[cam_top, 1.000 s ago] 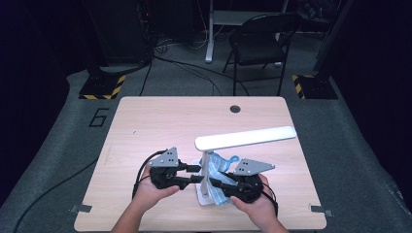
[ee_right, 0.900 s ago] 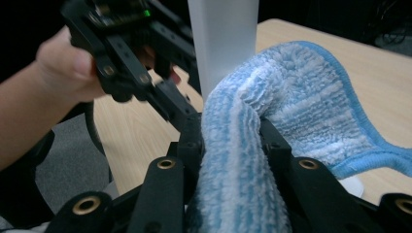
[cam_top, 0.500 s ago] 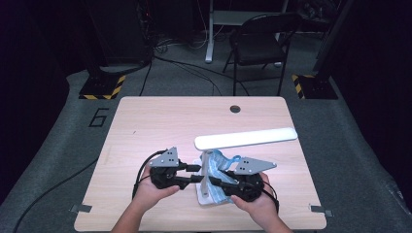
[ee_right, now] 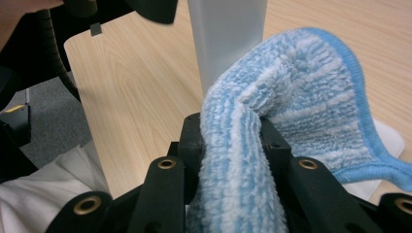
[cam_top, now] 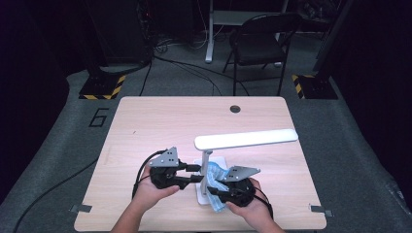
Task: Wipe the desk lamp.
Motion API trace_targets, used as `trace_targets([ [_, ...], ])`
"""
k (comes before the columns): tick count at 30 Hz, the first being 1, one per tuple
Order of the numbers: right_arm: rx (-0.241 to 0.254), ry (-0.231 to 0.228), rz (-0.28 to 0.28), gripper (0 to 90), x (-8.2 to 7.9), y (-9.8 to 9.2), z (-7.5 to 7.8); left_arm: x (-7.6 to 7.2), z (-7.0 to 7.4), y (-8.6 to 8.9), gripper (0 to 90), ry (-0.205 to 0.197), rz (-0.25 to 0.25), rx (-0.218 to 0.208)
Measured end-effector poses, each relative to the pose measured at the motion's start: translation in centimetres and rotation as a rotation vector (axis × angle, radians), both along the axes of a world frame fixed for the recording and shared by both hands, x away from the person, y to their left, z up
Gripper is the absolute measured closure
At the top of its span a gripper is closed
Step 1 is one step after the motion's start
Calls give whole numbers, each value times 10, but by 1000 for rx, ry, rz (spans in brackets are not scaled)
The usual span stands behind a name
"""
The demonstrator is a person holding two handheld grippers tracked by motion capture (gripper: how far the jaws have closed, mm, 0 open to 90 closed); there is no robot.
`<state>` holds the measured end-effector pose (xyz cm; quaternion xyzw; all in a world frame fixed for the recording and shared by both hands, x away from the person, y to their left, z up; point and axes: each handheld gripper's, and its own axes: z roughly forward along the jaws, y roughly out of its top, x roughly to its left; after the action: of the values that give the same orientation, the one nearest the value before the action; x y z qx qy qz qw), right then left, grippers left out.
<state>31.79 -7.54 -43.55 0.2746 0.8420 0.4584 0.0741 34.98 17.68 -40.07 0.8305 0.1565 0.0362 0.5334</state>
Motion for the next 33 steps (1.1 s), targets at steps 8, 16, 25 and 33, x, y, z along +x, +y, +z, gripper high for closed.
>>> trace_targets([
  [8,67,-151,-6,697,-9,-6,50,0,0,0,611,-1,4,0],
  [16,103,-199,-1,697,-10,-10,85,0,-1,0,610,-7,11,-2],
  [25,135,-265,-13,697,-15,-17,114,1,-3,-4,611,-4,7,5],
  [33,149,-264,-21,702,-16,-16,101,1,-3,-5,611,1,11,6],
])
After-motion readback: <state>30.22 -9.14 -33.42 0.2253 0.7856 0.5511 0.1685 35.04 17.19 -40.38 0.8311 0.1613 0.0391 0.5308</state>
